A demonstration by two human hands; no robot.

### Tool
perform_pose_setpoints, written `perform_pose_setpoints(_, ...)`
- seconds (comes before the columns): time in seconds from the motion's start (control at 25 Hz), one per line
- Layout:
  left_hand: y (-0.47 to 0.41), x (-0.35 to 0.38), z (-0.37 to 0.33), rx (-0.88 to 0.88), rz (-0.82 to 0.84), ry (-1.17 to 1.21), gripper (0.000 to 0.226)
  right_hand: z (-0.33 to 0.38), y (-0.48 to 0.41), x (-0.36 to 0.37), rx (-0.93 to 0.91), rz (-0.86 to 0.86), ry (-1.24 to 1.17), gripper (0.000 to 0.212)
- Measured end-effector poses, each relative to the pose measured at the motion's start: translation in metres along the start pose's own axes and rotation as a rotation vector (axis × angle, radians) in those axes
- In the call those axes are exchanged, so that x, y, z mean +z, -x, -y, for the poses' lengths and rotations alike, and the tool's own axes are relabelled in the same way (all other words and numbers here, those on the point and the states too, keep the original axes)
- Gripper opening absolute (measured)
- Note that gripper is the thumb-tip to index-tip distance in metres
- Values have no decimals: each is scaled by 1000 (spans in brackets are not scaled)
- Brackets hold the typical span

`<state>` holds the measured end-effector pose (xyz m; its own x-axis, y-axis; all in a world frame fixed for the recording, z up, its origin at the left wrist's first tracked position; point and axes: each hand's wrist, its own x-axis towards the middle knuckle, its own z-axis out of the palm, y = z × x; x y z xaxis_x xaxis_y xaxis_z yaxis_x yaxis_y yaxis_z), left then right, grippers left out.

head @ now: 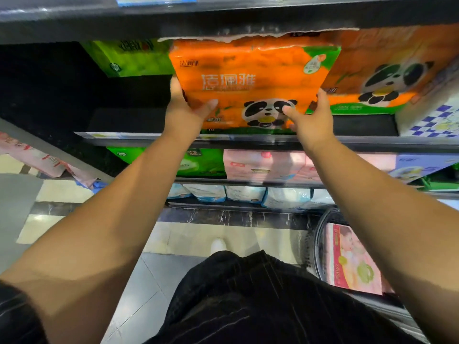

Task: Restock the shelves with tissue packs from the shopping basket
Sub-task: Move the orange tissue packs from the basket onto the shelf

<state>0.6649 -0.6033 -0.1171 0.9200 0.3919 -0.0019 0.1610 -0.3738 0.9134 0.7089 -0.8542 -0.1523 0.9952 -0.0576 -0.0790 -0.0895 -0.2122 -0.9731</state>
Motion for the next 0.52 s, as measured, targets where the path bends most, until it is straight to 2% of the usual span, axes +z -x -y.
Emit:
perform_pose_setpoints(0.16, -10, 3, 21, -121, 89, -118, 78, -12, -3, 9, 1, -54, 53, 66)
perform_pose_setpoints(0.28, -23, 8, 14, -94, 82, -229, 74, -7, -13, 17, 29, -82, 54, 59)
perform_pose_setpoints(0.4, -40, 12, 9, -17, 66, -341, 67, -8, -28, 18, 26, -116, 102, 41)
perform_pose_setpoints(0.52, -52, 13, 13, 20, 78, -289, 71, -10, -38, 26, 56, -121, 124, 32)
